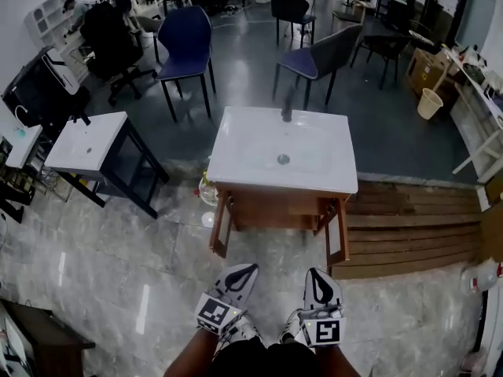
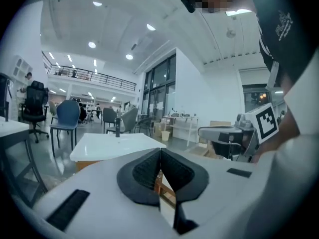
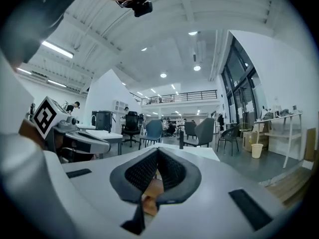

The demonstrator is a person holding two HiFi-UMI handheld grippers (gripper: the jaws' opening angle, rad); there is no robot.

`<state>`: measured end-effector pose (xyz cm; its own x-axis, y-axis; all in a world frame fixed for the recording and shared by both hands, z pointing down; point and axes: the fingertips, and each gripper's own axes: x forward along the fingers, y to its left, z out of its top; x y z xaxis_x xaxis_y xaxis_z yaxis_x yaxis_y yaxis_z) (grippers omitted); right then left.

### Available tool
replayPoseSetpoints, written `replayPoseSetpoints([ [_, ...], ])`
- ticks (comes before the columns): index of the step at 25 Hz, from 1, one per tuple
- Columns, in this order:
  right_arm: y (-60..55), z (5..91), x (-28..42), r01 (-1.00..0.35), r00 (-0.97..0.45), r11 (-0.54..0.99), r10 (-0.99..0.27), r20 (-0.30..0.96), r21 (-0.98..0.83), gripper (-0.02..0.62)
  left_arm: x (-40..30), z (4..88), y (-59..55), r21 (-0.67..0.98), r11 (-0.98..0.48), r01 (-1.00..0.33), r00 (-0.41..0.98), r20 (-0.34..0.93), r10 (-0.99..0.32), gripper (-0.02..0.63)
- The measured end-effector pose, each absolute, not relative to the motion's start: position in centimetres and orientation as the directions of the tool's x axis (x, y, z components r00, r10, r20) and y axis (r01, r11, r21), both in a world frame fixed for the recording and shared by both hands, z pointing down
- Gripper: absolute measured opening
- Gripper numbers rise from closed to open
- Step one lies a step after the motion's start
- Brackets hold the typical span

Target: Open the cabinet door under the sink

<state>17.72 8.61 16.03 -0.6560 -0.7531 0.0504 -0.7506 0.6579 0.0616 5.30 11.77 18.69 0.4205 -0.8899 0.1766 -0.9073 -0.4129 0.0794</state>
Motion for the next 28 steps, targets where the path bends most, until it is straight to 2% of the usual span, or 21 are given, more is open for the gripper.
replayPoseSetpoints([
  [3,9.1,13.0,16.6,-0.739,-0.672,0.670,-0.740,-0.009,0.068,0.023,4.6,15.9,12.4,0.054,-0.397,-0.916,0.401,0.137,-0.906,0.023],
  [9,10.0,10.4,14.6,-0.711,-0.700,0.689,-0.713,-0.045,0.140,0.023,3.2,13.1,12.8,0.023,-0.380,-0.925,0.380,0.086,-0.921,0.023],
  [28,11.2,4.1,8.9,-0.678,-0.733,0.708,-0.669,-0.122,0.197,0.023,-0.5,8.2,14.5,-0.012,-0.382,-0.924,0.381,0.056,-0.923,0.023],
])
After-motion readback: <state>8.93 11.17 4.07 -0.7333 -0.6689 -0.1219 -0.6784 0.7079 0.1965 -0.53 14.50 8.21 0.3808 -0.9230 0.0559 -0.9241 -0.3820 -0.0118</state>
